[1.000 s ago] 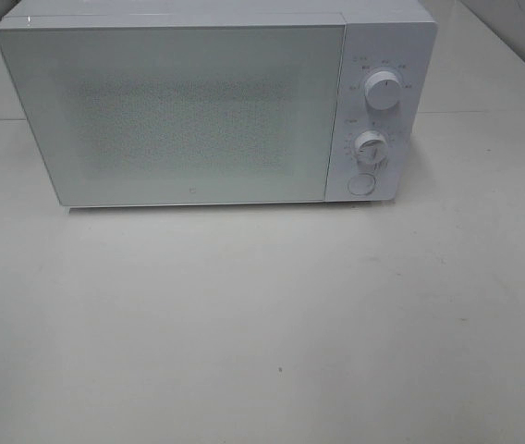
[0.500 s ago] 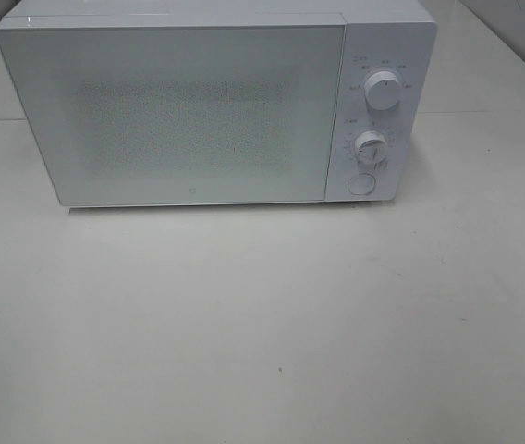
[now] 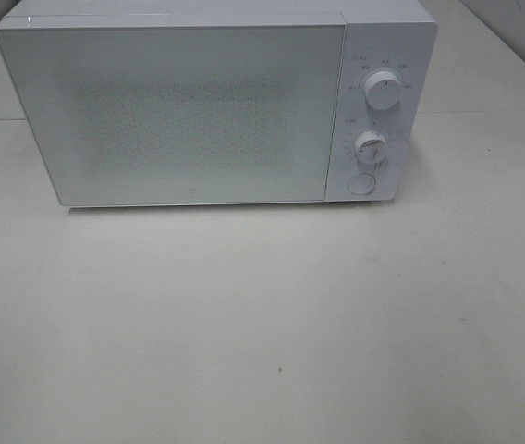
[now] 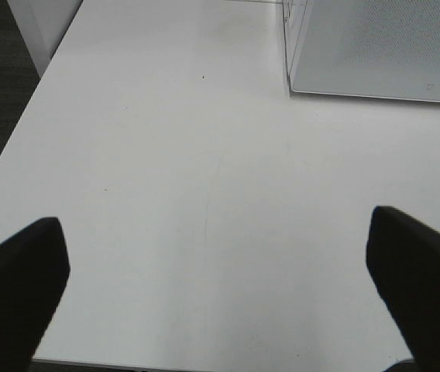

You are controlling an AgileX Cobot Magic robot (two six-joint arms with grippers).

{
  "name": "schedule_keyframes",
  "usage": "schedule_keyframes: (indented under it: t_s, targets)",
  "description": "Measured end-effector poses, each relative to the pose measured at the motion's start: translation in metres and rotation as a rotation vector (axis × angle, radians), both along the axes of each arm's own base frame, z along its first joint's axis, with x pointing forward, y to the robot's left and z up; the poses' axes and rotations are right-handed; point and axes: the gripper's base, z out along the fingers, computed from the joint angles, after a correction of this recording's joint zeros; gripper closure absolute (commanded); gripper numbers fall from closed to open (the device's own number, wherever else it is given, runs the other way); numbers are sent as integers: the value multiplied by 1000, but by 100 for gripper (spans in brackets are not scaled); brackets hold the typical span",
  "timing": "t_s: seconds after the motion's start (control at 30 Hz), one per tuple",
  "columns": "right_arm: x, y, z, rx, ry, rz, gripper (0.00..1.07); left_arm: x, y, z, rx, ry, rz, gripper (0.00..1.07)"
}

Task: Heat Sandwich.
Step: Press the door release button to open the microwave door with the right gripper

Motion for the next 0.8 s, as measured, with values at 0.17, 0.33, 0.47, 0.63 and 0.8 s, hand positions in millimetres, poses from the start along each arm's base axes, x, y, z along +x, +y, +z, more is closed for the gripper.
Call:
schedule_keyframes:
  t_s: [0.17, 0.33, 0.47, 0.63, 0.8]
  targets:
    - [20, 3, -1, 0, 4, 17, 32, 0, 0, 0, 0, 0, 0, 7]
    - [42, 5, -4, -2, 10, 34, 32, 0, 0, 0, 0, 0, 0, 7]
    - [61, 7, -8, -2, 19, 48, 32, 0, 0, 0, 0, 0, 0, 7]
    - [83, 11, -15, 1, 11, 69, 32, 0, 0, 0, 0, 0, 0, 7]
    - [107, 14, -25, 6, 6, 90, 32, 0, 0, 0, 0, 0, 0, 7]
